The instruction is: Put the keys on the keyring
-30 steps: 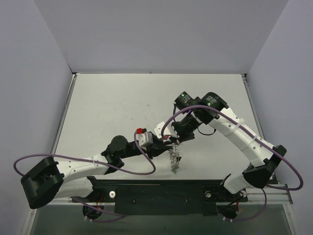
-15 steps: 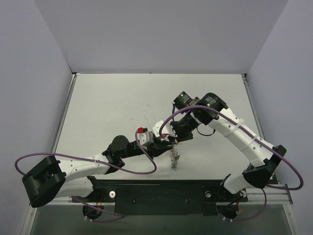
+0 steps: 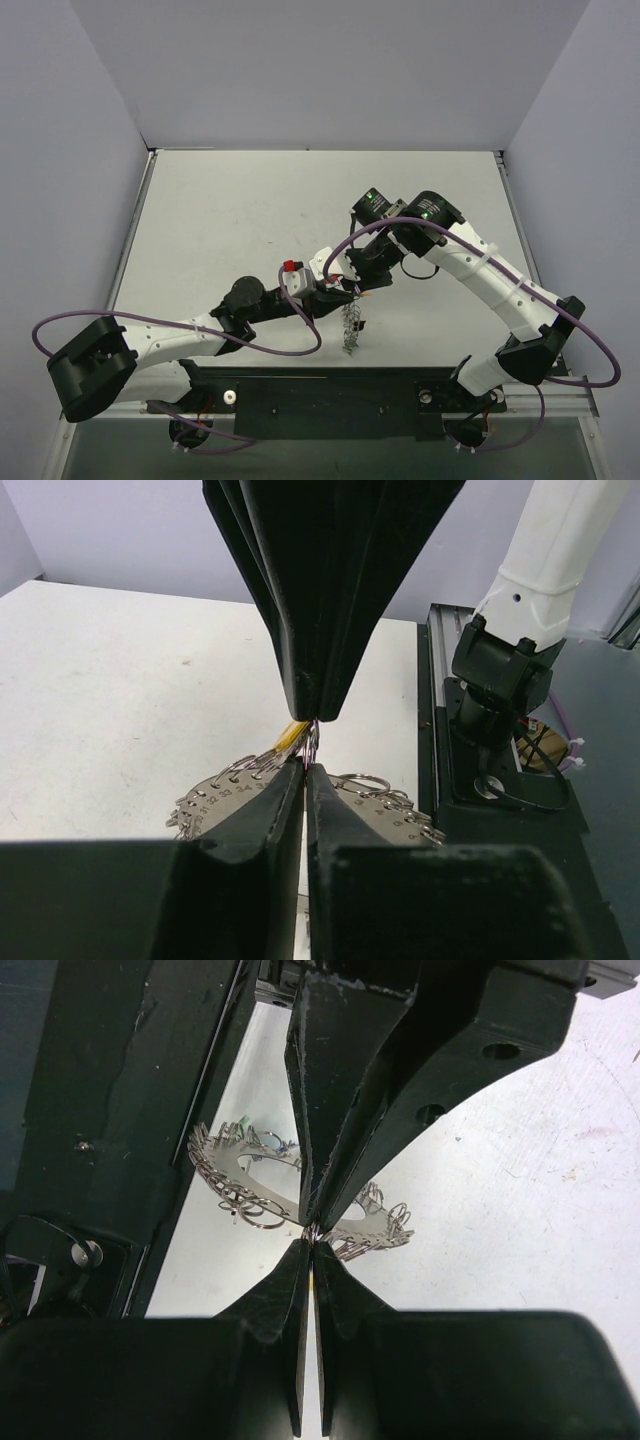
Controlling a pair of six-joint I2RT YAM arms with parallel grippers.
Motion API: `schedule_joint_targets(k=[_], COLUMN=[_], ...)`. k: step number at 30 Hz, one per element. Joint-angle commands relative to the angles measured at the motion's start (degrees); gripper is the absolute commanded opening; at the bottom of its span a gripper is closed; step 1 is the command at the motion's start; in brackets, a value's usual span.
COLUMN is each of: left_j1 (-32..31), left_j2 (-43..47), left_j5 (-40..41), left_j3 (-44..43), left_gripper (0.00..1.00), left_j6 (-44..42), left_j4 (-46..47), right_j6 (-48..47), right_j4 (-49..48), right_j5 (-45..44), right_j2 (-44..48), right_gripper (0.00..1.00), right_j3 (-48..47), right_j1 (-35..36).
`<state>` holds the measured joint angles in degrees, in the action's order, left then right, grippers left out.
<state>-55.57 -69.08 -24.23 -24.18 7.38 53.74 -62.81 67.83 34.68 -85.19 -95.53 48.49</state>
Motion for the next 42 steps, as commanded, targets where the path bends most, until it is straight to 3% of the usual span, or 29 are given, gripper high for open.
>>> schedule_joint_targets(k=[1, 2, 13, 21, 32, 36, 39, 42], left_j1=[-0.06, -0.06, 3.27, 7.05, 10.83, 11.01, 11.63, 12.15], left_j2=[0.08, 0.17, 1.75, 2.37, 0.00, 0.44, 0.53, 0.87], left_j5=[-0.73, -0.82, 1.55, -3.01, -5.91, -10.04, -14.08, -16.90], left_j3=[-1.22, -1.30, 1.42, 0.54, 0.81, 0.54, -0.16, -0.86], left_gripper=[0.08, 0.00, 0.00, 0.00, 0.00, 0.00, 0.00, 0.00], left_j6=[0.62, 0.71, 9.31, 14.85, 23.91, 21.37, 19.87, 19.34], left_j4=[1.81, 1.81, 9.37, 10.24, 20.80, 21.50, 21.24, 21.06], right_j6=[1.02, 1.11, 1.55, -0.65, 3.30, 11.37, 17.96, 18.07], right_j4=[0.19, 0.11, 0.02, -0.24, -5.69, -10.68, -14.39, -15.18], right_j5=[0.66, 0.66, -0.66, -1.54, -0.06, 9.23, 15.15, 22.52], right_j2=[-0.07, 0.11, 2.74, 5.29, 8.98, 9.51, 10.04, 11.09], right_gripper=[0.00, 0.00, 0.00, 0.00, 0.00, 0.24, 0.32, 0.40], right_j3=[-1.95, -2.03, 1.83, 4.82, 9.31, 6.94, 6.76, 8.42], right_j1=[0.64, 0.73, -0.32, -2.35, -3.31, -9.97, -12.72, -12.98])
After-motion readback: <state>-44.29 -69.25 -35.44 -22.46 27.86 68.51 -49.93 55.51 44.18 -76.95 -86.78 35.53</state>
